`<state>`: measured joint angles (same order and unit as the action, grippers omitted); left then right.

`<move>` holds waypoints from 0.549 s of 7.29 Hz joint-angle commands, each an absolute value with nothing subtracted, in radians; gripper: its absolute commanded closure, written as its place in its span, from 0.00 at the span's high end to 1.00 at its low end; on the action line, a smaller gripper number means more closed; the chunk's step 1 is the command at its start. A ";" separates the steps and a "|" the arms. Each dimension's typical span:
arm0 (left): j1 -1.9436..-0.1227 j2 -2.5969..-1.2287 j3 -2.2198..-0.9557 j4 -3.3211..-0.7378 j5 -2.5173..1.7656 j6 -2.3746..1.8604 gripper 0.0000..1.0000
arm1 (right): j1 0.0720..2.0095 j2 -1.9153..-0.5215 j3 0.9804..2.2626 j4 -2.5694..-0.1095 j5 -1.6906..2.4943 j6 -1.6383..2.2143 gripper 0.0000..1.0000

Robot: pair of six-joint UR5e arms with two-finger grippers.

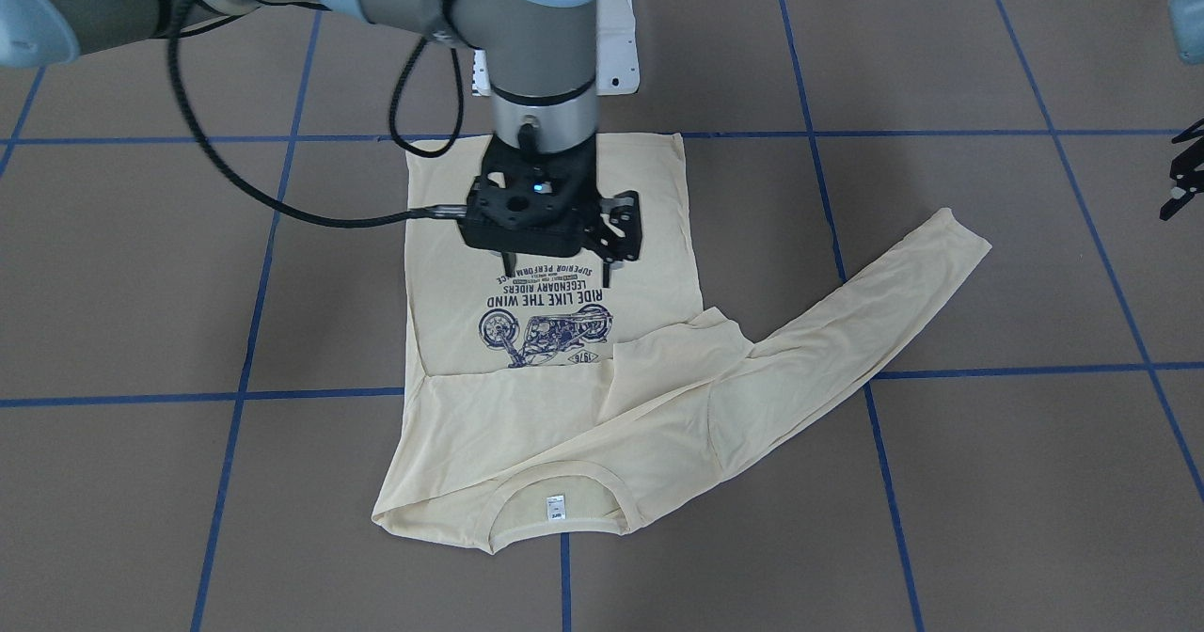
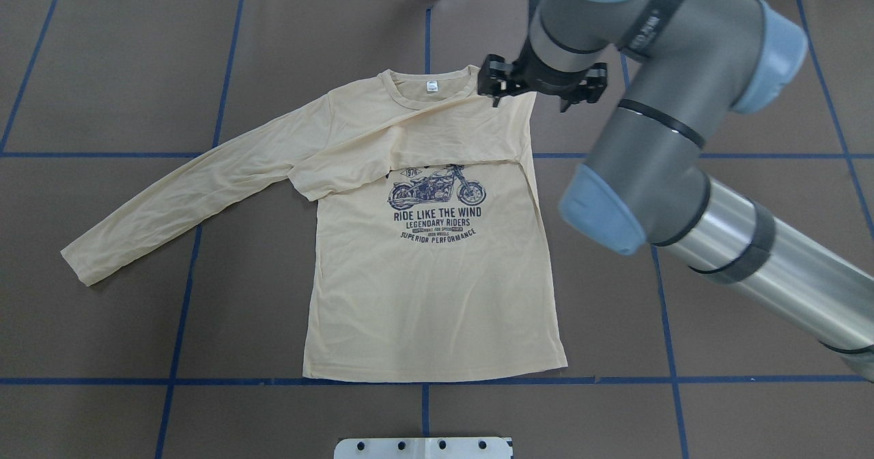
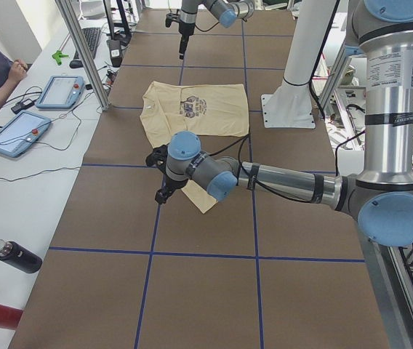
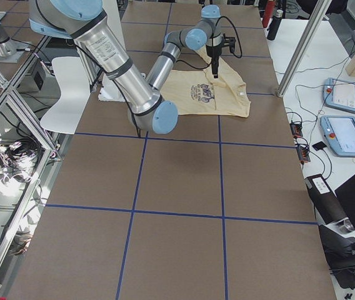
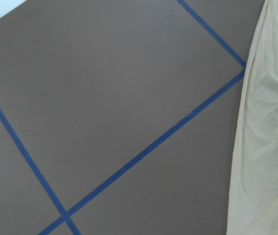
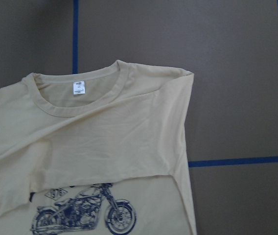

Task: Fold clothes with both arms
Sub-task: 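Release the sleeve and withdraw the right gripper from the shirt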

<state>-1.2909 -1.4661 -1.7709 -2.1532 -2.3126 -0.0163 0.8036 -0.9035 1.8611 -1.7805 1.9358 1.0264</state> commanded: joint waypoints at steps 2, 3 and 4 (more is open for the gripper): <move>-1.038 -1.353 -1.775 -2.440 -2.125 -0.340 1.00 | 0.952 -1.301 2.000 -1.567 2.081 0.767 1.00; -0.970 -1.351 -1.773 -2.444 -2.071 -0.383 1.00 | 0.997 -1.416 1.999 -1.457 2.133 0.706 1.00; -0.924 -1.351 -1.773 -2.445 -2.048 -0.409 1.00 | 1.038 -1.490 1.999 -1.387 2.182 0.668 1.00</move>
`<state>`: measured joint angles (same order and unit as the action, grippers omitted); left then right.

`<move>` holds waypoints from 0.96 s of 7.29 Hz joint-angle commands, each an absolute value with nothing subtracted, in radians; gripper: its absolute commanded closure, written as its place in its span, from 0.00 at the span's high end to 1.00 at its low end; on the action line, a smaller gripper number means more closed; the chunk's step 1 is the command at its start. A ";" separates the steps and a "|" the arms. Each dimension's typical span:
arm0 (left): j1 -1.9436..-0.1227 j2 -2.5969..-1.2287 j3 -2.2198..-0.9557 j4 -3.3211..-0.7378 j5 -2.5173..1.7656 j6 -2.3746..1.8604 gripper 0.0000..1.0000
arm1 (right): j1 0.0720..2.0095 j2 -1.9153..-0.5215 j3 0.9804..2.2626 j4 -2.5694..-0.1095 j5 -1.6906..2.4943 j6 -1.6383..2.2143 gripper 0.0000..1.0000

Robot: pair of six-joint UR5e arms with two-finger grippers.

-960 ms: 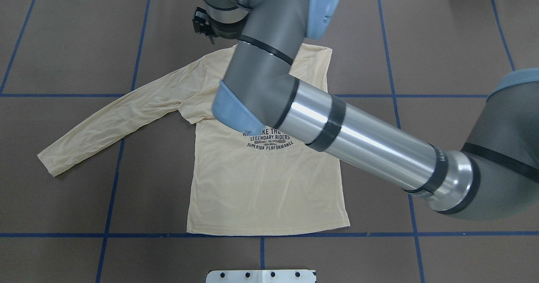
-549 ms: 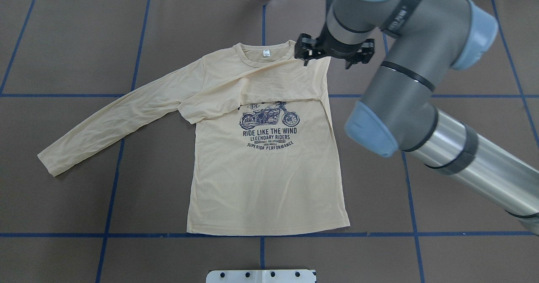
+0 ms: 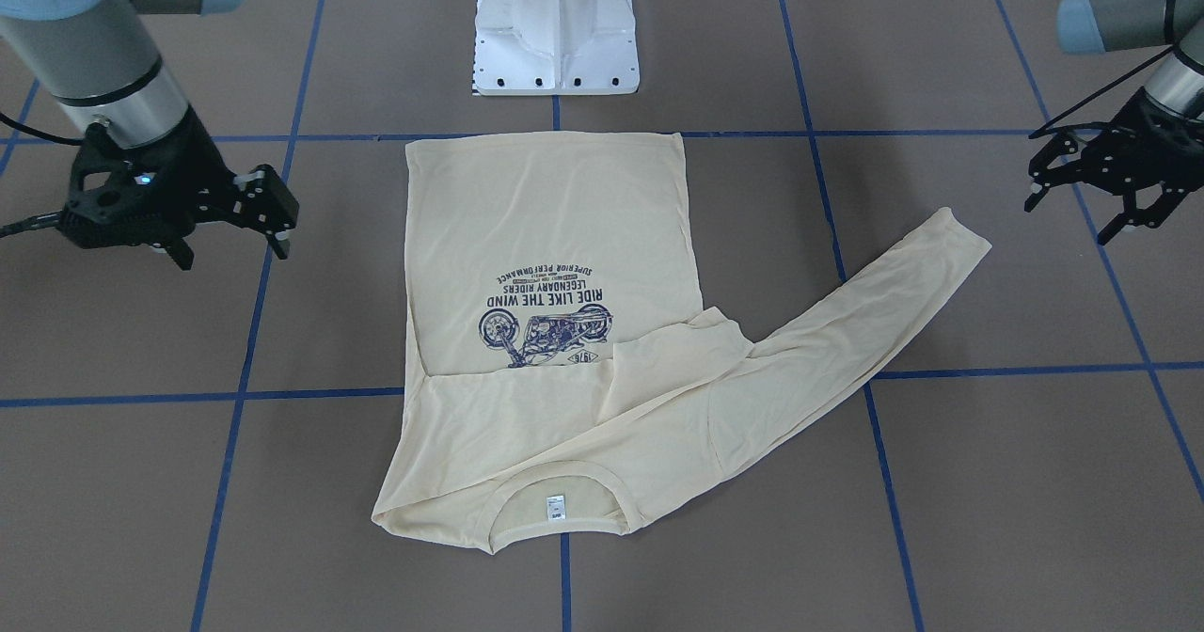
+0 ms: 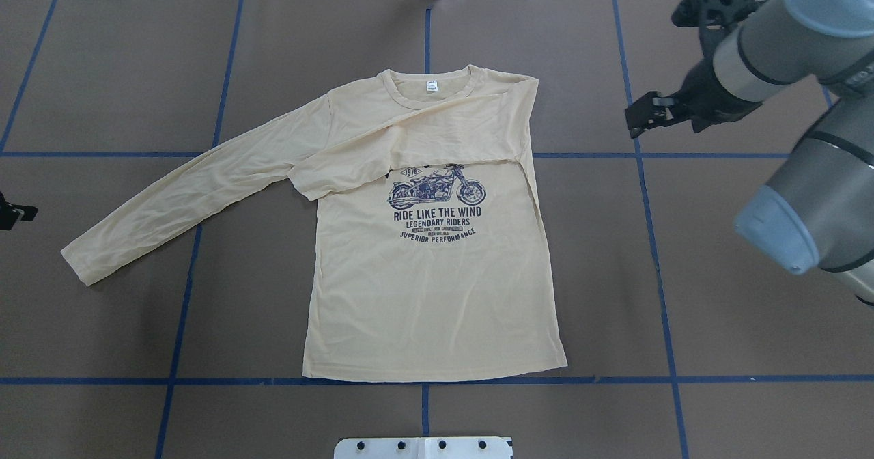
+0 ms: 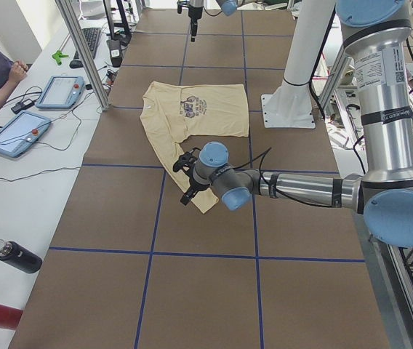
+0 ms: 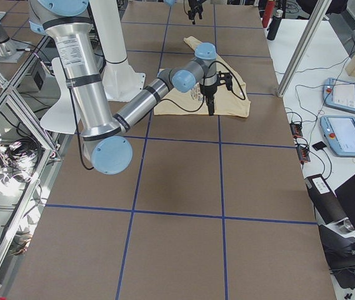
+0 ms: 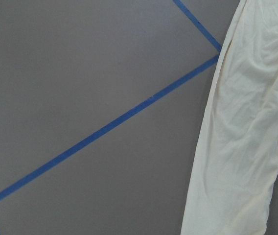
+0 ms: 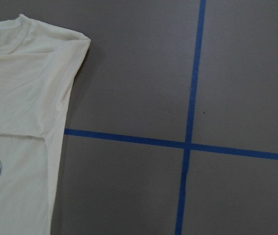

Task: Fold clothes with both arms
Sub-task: 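Release the sleeve and withdraw the right gripper from the shirt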

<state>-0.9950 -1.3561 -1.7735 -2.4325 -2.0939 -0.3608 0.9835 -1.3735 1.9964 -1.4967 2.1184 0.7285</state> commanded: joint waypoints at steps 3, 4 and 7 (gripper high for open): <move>-0.793 -1.351 -1.767 -2.442 -1.947 -0.433 1.00 | 1.048 -1.508 1.997 -1.376 2.194 0.669 1.00; -0.767 -1.350 -1.763 -2.439 -1.944 -0.433 0.99 | 1.048 -1.508 1.997 -1.376 2.194 0.669 1.00; -0.727 -1.338 -1.759 -2.437 -1.944 -0.433 0.62 | 1.048 -1.509 1.997 -1.376 2.194 0.670 1.00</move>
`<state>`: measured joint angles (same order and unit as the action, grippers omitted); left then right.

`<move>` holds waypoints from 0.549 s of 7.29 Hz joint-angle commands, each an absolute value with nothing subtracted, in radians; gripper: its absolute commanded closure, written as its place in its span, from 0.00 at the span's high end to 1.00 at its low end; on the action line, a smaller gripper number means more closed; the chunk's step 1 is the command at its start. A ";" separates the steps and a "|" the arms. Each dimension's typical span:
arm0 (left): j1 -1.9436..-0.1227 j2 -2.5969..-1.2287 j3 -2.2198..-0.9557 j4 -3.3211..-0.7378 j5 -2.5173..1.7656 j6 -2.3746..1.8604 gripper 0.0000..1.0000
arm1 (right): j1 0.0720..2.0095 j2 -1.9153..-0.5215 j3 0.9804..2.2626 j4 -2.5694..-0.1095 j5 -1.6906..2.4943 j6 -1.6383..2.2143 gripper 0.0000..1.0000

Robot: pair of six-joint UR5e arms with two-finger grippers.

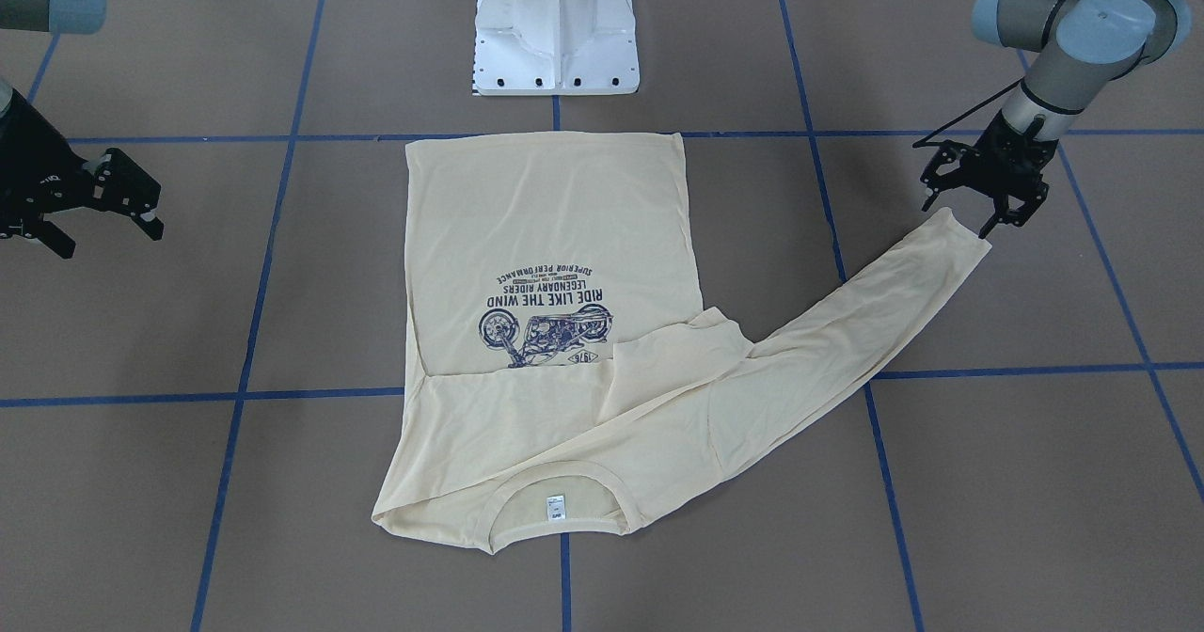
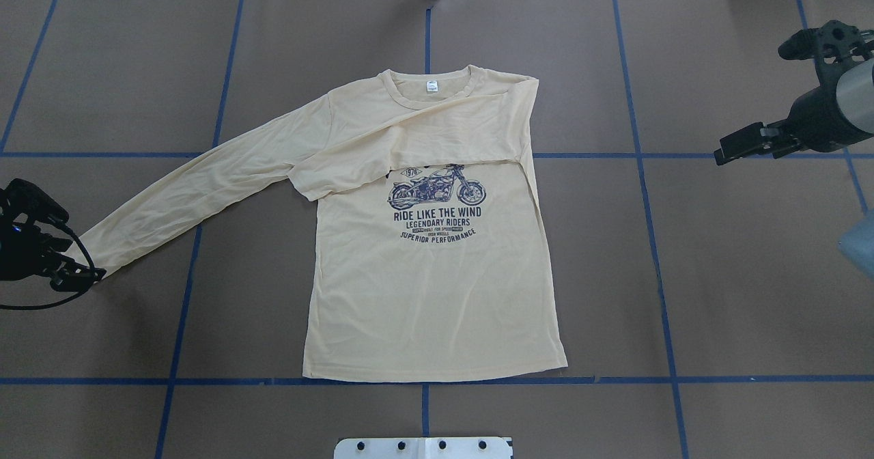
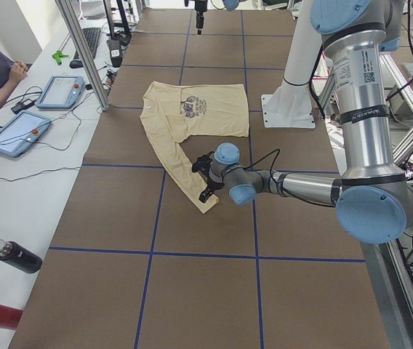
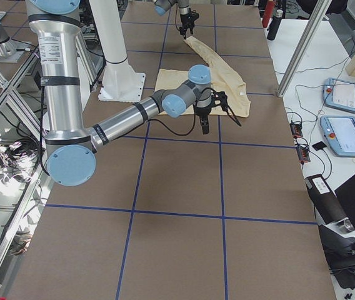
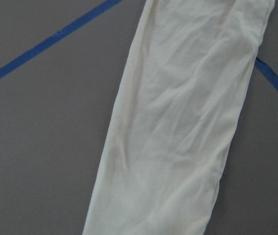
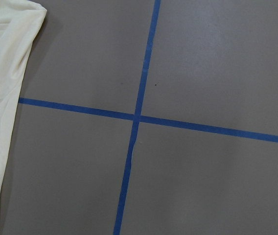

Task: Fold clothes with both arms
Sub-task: 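Grasp the other sleeve cuff with the left gripper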

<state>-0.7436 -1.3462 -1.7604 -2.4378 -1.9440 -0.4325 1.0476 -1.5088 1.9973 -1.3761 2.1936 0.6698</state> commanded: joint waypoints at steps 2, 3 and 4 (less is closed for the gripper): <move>-0.716 -1.327 -1.758 -2.437 -1.945 -0.428 0.59 | 1.046 -1.509 1.997 -1.376 2.192 0.675 1.00; -0.713 -1.327 -1.758 -2.437 -1.945 -0.428 0.54 | 1.046 -1.508 1.997 -1.376 2.192 0.675 1.00; -0.712 -1.327 -1.758 -2.437 -1.945 -0.428 0.40 | 1.046 -1.508 1.997 -1.376 2.194 0.676 1.00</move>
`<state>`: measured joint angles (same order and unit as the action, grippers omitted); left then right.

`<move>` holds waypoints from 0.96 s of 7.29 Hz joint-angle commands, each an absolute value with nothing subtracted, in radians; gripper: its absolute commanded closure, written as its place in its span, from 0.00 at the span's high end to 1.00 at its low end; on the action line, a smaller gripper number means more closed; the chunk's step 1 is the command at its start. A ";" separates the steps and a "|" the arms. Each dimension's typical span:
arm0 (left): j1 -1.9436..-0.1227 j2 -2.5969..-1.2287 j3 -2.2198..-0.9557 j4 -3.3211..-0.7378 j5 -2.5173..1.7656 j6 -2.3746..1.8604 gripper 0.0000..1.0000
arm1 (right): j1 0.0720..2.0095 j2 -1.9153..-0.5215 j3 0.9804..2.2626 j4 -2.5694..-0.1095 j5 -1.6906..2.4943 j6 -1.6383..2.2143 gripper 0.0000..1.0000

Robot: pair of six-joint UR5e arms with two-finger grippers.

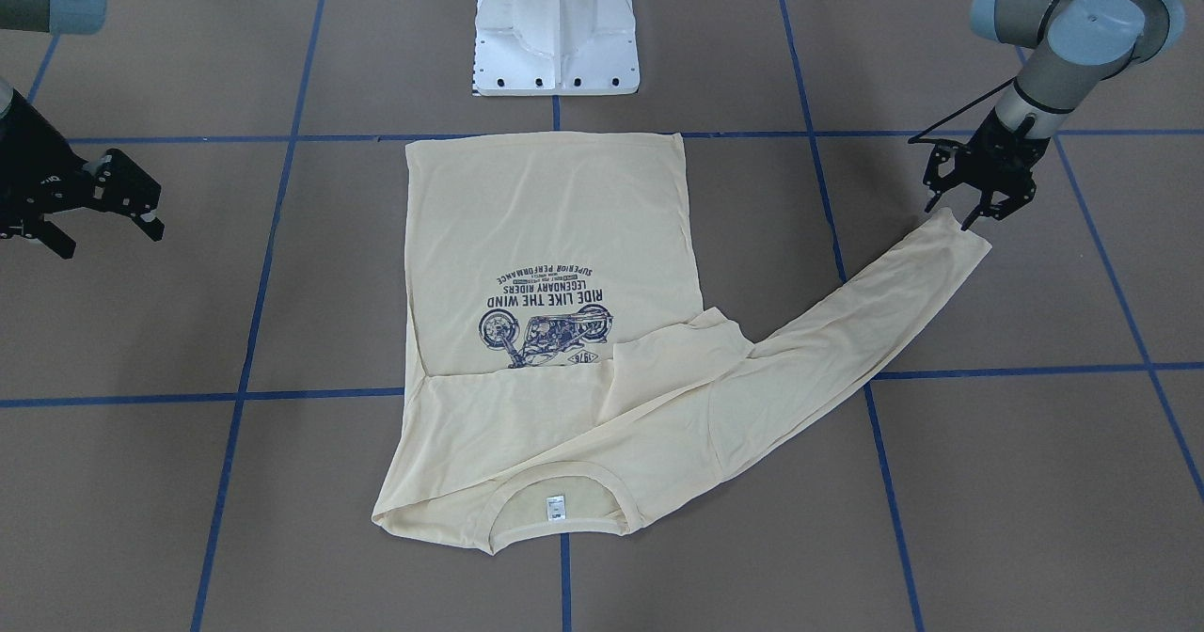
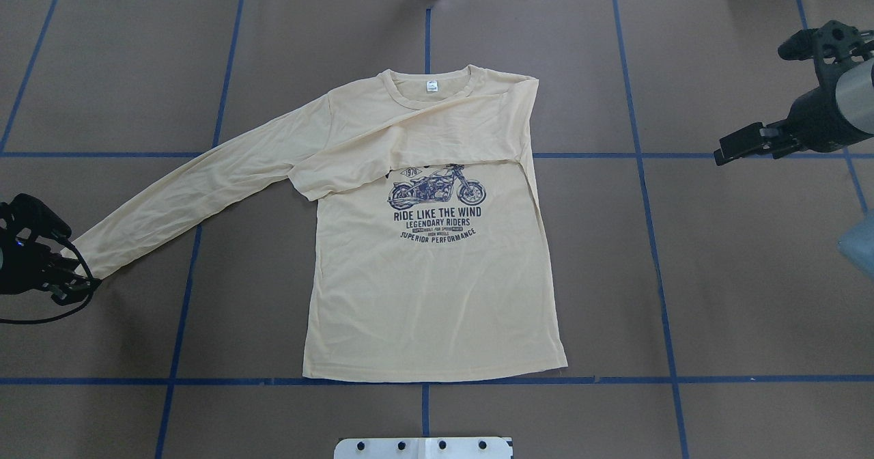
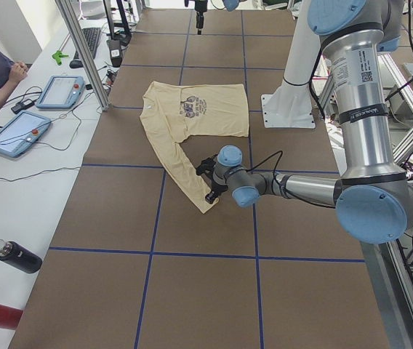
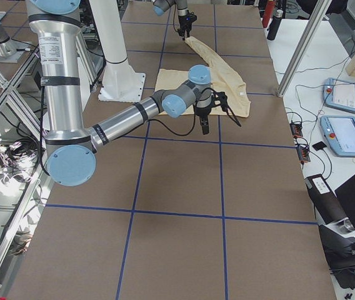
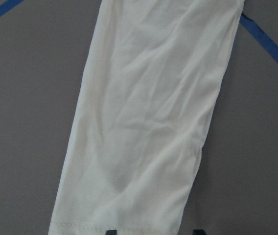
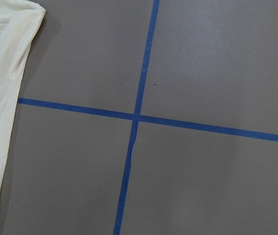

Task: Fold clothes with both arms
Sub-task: 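Grasp the other sleeve cuff with the left gripper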

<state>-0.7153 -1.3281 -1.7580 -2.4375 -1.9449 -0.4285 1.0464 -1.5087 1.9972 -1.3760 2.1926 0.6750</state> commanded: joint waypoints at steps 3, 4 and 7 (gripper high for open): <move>-0.719 -1.315 -1.770 -2.437 -1.944 -0.414 0.00 | 1.046 -1.508 1.999 -1.376 2.192 0.678 1.00; -0.738 -1.319 -1.785 -2.434 -1.947 -0.375 0.00 | 1.046 -1.508 2.000 -1.374 2.192 0.680 1.00; -0.890 -1.531 -2.015 -1.927 -1.951 -0.235 0.00 | 1.046 -1.506 2.002 -1.374 2.191 0.681 1.00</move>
